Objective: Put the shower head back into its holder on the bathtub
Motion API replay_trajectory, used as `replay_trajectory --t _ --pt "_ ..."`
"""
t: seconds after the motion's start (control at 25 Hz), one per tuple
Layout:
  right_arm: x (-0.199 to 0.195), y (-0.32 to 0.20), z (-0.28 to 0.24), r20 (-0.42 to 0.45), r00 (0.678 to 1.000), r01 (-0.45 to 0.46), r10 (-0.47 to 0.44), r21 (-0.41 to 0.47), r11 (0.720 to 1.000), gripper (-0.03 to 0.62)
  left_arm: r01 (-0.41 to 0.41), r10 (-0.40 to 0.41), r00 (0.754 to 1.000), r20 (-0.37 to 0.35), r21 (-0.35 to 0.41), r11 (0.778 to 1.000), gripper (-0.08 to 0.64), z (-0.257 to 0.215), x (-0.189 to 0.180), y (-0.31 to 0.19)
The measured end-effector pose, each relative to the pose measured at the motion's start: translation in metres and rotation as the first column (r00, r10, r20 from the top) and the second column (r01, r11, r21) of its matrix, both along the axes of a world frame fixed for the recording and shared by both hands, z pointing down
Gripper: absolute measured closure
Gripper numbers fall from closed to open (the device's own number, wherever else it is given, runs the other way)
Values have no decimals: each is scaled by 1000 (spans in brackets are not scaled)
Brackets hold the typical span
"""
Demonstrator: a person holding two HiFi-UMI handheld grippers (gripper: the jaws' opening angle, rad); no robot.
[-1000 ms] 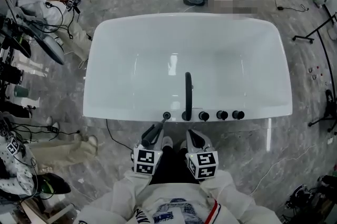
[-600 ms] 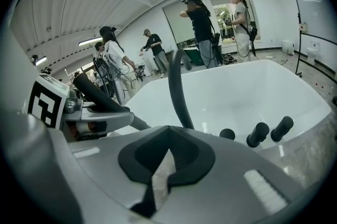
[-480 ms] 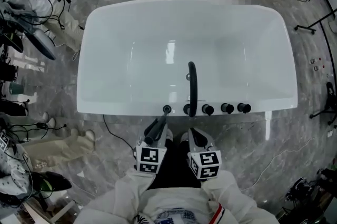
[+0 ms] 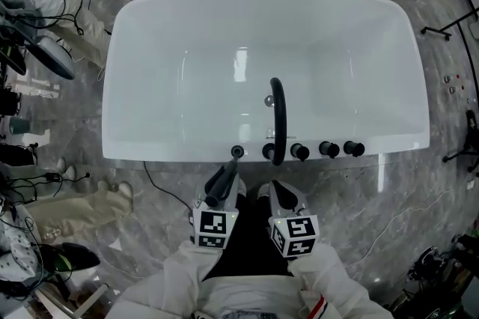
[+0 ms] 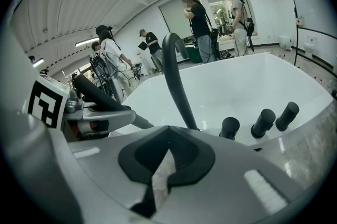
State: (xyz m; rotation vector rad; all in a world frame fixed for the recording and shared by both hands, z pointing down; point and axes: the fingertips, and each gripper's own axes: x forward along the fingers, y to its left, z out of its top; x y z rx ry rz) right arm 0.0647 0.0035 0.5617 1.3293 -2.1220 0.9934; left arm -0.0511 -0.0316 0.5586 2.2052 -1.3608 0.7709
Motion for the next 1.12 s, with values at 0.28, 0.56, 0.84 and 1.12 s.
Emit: replay_trajectory --t 0.28,0.56,0.84,1.12 --pt "-1 -5 11 -7 1000 -3 3 21 1000 588 20 -20 1000 -12 5 1000 425 14 0 0" --pt "-3 -3 25 -7 1000 -6 6 15 1000 588 32 -32 999 -9 8 999 425 29 -2 -1" --pt "-5 4 41 -3 1000 -15 15 -5 1000 588 14 -14 1000 7 13 1000 425 45 -1 -9" --pt "-1 11 54 -6 1000 -31 31 -27 999 588 6 -7 1000 11 4 1000 425 58 1 -12"
